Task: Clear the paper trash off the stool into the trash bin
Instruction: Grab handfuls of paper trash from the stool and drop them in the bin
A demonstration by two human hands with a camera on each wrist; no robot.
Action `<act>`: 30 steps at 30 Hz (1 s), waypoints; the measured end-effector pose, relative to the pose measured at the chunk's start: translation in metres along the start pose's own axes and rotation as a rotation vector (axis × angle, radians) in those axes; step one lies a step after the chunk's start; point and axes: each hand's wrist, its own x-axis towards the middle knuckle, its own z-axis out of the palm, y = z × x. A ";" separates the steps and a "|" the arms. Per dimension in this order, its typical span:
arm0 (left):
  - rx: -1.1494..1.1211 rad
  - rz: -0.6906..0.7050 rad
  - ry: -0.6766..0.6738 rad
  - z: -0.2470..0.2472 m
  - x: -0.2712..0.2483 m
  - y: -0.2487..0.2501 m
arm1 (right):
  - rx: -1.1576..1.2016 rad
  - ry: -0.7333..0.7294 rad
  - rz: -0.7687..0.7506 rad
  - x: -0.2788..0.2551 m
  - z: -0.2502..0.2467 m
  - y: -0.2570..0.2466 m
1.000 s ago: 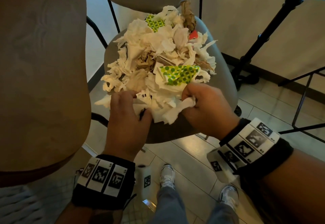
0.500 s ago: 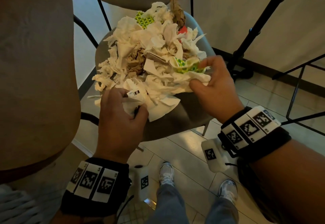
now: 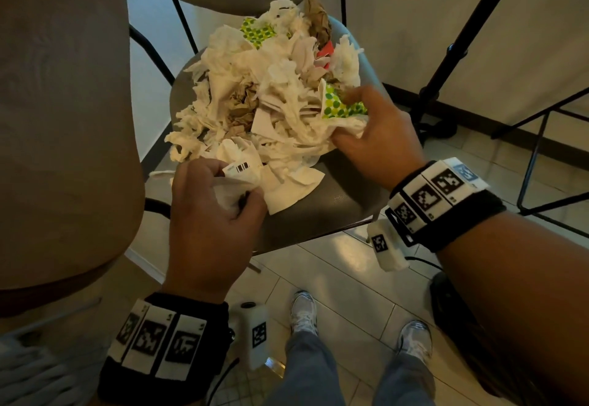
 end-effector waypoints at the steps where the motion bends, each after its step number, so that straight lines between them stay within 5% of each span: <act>1: -0.001 -0.002 0.002 -0.001 0.000 0.001 | -0.023 -0.004 -0.004 0.001 0.000 0.001; 30: -0.096 0.191 0.049 -0.020 0.005 0.044 | 0.076 0.006 -0.076 -0.010 -0.033 0.014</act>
